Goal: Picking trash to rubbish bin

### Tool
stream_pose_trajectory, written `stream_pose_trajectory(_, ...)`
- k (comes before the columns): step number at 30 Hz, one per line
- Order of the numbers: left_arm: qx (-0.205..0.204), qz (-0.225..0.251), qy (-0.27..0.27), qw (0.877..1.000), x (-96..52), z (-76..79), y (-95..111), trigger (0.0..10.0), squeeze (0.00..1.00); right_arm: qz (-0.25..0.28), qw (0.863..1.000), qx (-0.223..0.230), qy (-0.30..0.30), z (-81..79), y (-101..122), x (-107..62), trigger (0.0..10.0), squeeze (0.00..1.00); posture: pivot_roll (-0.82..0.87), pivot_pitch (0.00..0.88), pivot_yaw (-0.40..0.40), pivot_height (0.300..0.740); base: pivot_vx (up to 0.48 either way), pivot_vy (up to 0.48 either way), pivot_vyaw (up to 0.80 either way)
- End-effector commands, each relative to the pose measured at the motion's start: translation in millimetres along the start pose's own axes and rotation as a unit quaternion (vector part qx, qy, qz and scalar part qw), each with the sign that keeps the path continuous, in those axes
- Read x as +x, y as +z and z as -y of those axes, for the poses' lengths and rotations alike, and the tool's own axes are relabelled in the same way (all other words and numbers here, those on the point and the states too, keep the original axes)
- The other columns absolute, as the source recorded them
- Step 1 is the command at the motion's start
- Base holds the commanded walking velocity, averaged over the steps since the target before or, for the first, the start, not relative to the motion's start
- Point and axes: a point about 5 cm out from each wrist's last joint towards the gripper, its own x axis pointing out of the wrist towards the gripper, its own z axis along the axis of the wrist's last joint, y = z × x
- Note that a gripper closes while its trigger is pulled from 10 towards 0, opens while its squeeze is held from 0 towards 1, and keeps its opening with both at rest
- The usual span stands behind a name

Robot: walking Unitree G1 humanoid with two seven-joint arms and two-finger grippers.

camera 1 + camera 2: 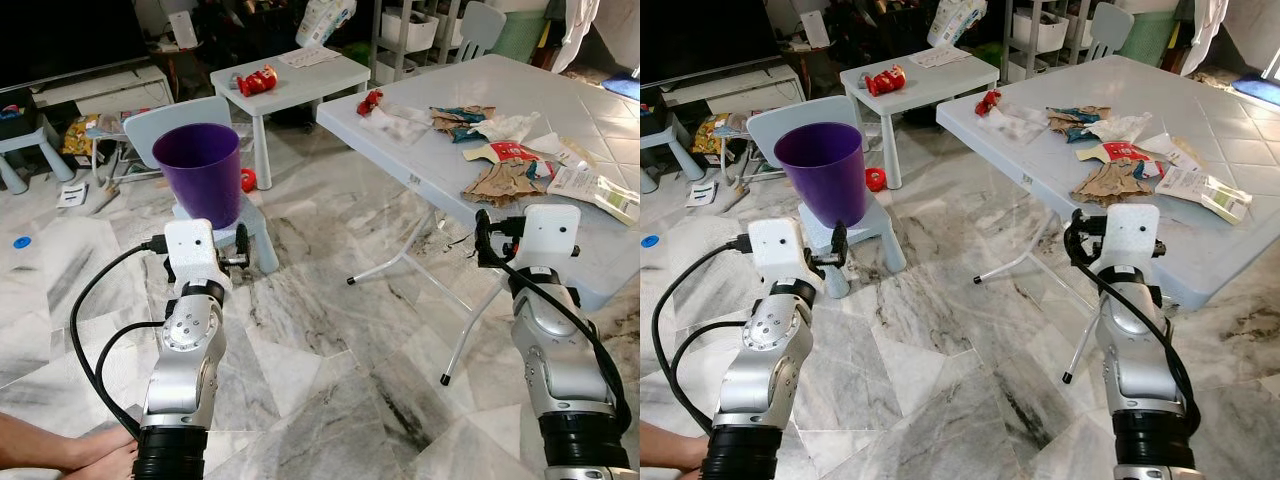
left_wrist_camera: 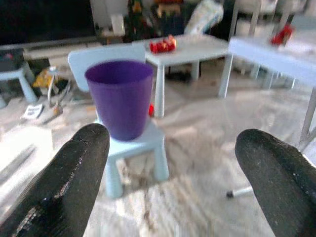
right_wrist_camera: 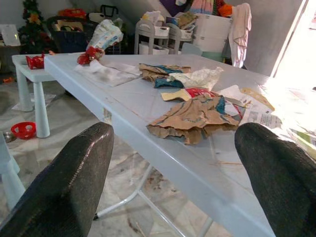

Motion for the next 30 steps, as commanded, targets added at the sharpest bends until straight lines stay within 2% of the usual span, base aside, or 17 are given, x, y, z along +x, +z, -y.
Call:
stream_pose_trajectory(1,0.013,-0.016,0.000,1.000,-0.7,-0.5,-5,10.0,0.00,-0.013,1.000,0.019,0.008,-3.3,-3,0.7,10.0,0.00,-0.01,0.000,-0.017,0.740,0.000,0.000,0.00)
stream_pose_trajectory(5,-0.001,-0.010,0.003,1.000,-0.3,-0.3,-3,10.0,0.00,-0.029,0.998,0.055,0.015,-6.5,-7,0.5,10.0,0.00,-0.01,0.000,-0.018,0.740,0.000,0.000,0.00)
stream_pose_trajectory(12,-0.024,0.011,0.001,1.000,1.6,0.7,7,10.0,0.00,-0.024,0.997,0.069,0.023,-10.5,-4,0.7,10.0,0.00,-0.01,0.000,-0.019,0.740,0.000,0.000,0.00)
stream_pose_trajectory(19,-0.027,0.010,0.006,1.000,5.1,-1.9,8,10.0,0.00,-0.033,0.996,0.074,0.021,-8.7,-5,2.6,10.0,0.00,-0.02,0.000,-0.022,0.740,0.000,0.000,-0.68)
stream_pose_trajectory(30,-0.035,0.006,0.007,0.999,4.5,-0.6,5,10.0,0.00,-0.035,0.997,0.066,0.022,-6.3,-6,1.9,10.0,0.00,-0.02,0.000,-0.025,0.740,0.000,0.425,-0.77)
